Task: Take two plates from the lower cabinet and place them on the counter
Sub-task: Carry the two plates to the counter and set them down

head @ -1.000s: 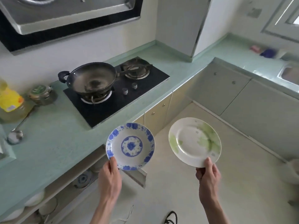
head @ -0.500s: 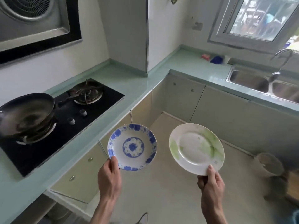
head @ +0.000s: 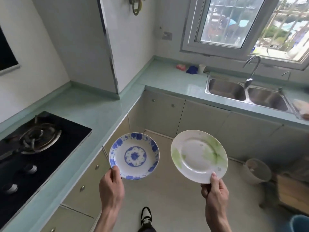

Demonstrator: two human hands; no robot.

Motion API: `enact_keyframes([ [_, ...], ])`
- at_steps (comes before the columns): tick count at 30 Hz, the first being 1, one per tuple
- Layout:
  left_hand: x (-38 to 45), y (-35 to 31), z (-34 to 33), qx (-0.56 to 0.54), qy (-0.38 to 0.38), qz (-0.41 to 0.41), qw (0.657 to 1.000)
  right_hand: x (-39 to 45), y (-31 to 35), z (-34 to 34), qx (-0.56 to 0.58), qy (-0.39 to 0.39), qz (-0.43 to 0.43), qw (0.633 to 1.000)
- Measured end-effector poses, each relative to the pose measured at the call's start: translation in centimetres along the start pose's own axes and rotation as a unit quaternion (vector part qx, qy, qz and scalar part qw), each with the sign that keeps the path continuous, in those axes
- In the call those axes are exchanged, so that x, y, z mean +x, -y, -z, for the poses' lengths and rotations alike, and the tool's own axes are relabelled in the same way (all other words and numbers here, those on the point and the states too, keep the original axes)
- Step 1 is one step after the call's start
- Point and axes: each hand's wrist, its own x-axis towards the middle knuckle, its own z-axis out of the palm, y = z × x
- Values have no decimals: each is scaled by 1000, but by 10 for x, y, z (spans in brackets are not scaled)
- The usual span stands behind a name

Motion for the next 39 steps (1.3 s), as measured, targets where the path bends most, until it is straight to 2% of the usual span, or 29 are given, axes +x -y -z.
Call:
enact_keyframes([
  [10, 162, -59, -96, 11, 43, -16, 999, 119, 32, -102, 18, -53, 8, 998],
  [20, 262, -99, -189, 43, 72, -15, 996, 225, 57, -160, 34, -71, 31, 996],
  [29, 349, -134, -302, 42, 68, -8, 997, 369, 65, -205, 58, -96, 0, 994],
  [39, 452, -190, -434, 2, 36, 51, 998, 539, 103, -255, 60, -77, -22, 995],
])
